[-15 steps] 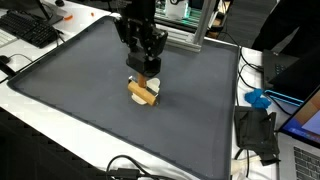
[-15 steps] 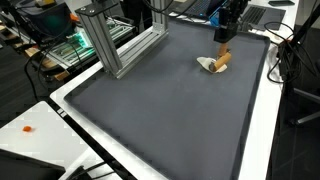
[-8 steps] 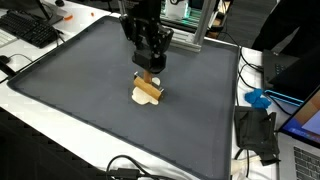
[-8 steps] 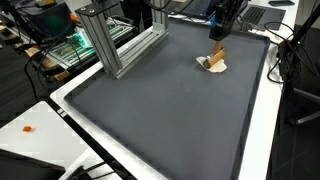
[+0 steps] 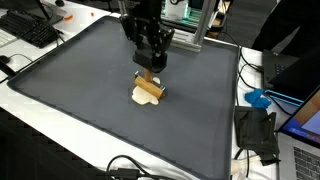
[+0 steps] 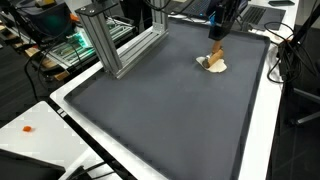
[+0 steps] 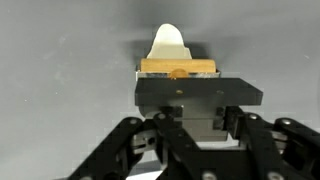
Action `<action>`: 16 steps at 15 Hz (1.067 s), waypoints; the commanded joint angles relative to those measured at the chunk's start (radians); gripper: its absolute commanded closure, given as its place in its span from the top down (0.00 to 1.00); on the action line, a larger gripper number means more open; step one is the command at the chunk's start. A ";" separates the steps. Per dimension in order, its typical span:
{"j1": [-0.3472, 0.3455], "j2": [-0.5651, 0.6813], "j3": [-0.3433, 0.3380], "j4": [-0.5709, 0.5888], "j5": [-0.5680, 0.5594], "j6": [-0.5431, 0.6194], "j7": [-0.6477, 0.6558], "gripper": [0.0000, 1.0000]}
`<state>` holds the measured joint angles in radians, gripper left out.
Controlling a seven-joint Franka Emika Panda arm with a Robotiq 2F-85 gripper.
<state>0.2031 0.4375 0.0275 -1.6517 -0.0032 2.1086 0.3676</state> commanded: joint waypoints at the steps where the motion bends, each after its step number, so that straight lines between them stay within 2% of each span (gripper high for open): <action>1: -0.022 -0.040 0.017 -0.035 0.026 -0.037 -0.037 0.27; 10: -0.026 -0.111 0.015 -0.079 0.025 -0.055 -0.039 0.27; 16: -0.028 -0.262 0.025 -0.178 0.025 -0.088 -0.059 0.27</action>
<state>0.1921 0.3016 0.0332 -1.7302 0.0120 2.0505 0.3320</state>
